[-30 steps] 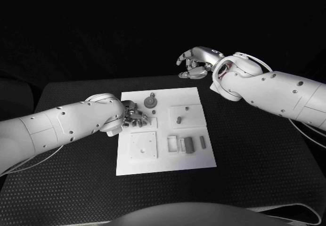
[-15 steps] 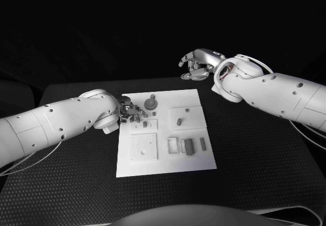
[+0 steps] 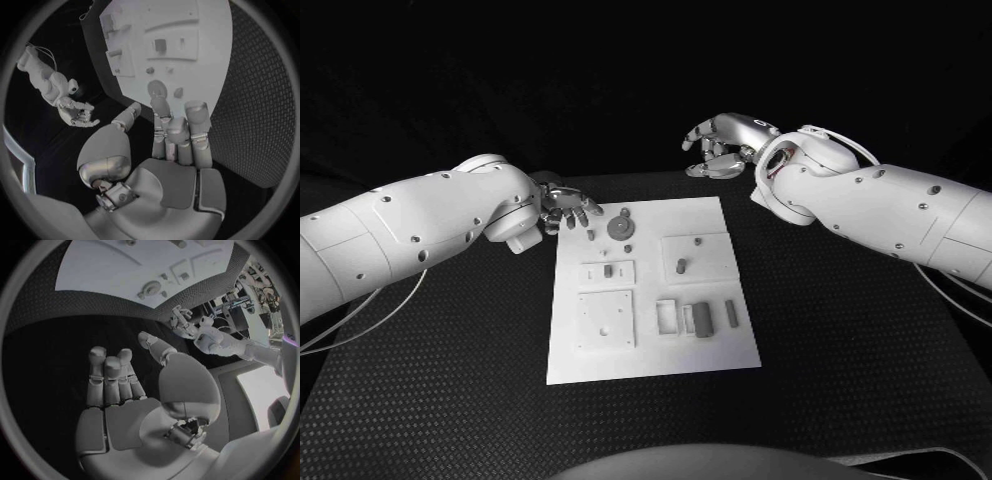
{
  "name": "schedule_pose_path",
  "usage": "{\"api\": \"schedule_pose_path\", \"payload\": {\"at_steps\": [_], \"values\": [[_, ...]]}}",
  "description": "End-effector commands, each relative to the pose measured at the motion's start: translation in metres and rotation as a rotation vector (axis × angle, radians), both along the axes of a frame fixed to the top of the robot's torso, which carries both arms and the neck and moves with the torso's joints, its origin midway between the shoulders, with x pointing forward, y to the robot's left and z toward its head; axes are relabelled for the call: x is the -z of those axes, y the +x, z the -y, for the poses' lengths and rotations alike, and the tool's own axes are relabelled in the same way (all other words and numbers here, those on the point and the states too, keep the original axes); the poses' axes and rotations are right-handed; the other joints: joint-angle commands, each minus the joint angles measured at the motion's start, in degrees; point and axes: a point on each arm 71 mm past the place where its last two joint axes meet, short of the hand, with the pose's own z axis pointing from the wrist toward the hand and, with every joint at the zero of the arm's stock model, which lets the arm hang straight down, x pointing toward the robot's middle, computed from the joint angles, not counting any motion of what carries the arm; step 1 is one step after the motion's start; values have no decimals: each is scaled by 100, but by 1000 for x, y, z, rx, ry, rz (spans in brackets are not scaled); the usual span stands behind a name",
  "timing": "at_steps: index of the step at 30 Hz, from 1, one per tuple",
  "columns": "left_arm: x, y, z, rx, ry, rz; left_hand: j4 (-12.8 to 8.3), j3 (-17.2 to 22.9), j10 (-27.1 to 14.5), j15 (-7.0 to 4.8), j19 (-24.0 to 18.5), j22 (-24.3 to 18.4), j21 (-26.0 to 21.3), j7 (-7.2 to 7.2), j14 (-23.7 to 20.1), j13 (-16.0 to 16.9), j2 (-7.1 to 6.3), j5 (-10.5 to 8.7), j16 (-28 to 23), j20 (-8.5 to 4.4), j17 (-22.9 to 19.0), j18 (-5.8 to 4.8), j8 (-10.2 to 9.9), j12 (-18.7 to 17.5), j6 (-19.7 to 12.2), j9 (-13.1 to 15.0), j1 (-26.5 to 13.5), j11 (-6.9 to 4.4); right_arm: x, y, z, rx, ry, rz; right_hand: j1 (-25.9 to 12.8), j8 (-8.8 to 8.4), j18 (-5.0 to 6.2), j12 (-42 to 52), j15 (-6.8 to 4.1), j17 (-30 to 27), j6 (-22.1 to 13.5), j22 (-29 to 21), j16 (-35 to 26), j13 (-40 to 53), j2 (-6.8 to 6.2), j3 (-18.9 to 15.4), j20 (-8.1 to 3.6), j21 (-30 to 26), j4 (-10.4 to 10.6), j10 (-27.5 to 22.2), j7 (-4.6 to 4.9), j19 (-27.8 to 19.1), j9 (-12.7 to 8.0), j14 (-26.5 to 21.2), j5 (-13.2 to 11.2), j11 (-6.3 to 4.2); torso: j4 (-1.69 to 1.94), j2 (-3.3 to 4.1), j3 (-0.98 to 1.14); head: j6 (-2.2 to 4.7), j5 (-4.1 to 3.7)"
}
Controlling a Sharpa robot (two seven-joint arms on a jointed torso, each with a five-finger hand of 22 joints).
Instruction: Assemble the parts on the task board
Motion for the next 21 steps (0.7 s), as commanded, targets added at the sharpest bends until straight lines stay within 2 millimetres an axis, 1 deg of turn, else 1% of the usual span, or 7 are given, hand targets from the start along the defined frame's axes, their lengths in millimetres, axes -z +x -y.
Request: {"api": "schedule_pose_path", "payload": {"at_steps": [1, 4, 7, 12, 13, 18, 21], "values": [[-2, 7, 1, 47, 92, 40, -98, 2, -192, 107, -31, -14, -55, 106, 4, -79, 78, 48, -44, -10, -9, 353, -72, -70, -195, 14, 59, 125, 1, 0, -2, -9, -4, -8, -11, 30, 133, 32, 24, -10, -88, 31, -15, -6, 51, -20, -44, -20, -13, 2, 177, 2, -7, -11, 3, 11, 0, 1, 6, 29, 6], [-1, 11, 4, 69, 152, 45, -146, 0, -375, 179, -56, -28, -102, 188, -15, -160, 79, 50, -86, 13, -29, 350, -171, -146, -403, 10, 63, 203, 2, 0, -1, -8, -4, -9, -11, 30, 133, 32, 24, -10, -88, 31, -15, -6, 52, -20, -44, -20, -13, 2, 177, 2, -8, -11, 3, 11, -5, 2, 9, 41, 17], [-2, 16, 8, 89, 219, 81, -171, 10, -495, 231, -50, -28, -120, 246, -11, -220, 102, 46, -83, 49, -24, 366, -226, -184, -528, 14, 80, 259, 2, 0, -3, -10, -3, -10, -11, 30, 133, 32, 24, -10, -88, 31, -15, -6, 53, -20, -44, -20, -13, 2, 177, 2, -8, -11, 3, 11, -7, 6, 5, 49, 14], [4, 23, 12, 103, 289, 101, -193, 11, -531, 252, -53, -27, -133, 266, -19, -242, 91, 49, -87, 73, -23, 377, -238, -179, -565, 24, 92, 279, 4, 0, -5, -15, -2, -13, -11, 30, 133, 33, 24, -10, -89, 31, -15, -7, 54, -20, -44, -20, -13, 2, 178, 2, -10, -11, 3, 11, -31, 14, -2, 75, 26], [6, 23, 12, 99, 293, 104, -192, 7, -539, 257, -56, -27, -137, 270, -23, -247, 82, 48, -89, 79, -23, 378, -241, -177, -574, 26, 85, 283, 4, 0, -6, -16, -2, -13, -11, 30, 133, 33, 24, -10, -90, 31, -15, -7, 54, -20, -44, -20, -13, 2, 178, 2, -10, -11, 3, 11, -27, 13, -2, 72, 22], [11, 24, 14, 100, 332, 126, -235, 3, -658, 307, -116, -10, -170, 322, -93, -296, 21, 16, -110, 128, -21, 391, -292, -180, -694, 32, 99, 335, 5, 0, -6, -16, -3, -16, -11, 30, 133, 34, 24, -11, -90, 31, -15, -7, 57, -19, -44, -20, -13, 2, 178, 3, -11, -11, 3, 11, -47, 16, -4, 60, 2], [12, 25, 12, 107, 355, 129, -161, -40, -710, 333, -130, 0, -183, 346, -115, -326, -86, -24, -106, 154, -14, 404, -314, -174, -744, 38, -23, 359, 5, 0, -6, -16, -2, -16, -11, 30, 133, 34, 24, -11, -90, 31, -14, -7, 58, -19, -44, -20, -13, 2, 178, 3, -11, -11, 3, 11, -55, 21, -4, 65, 13]]}}
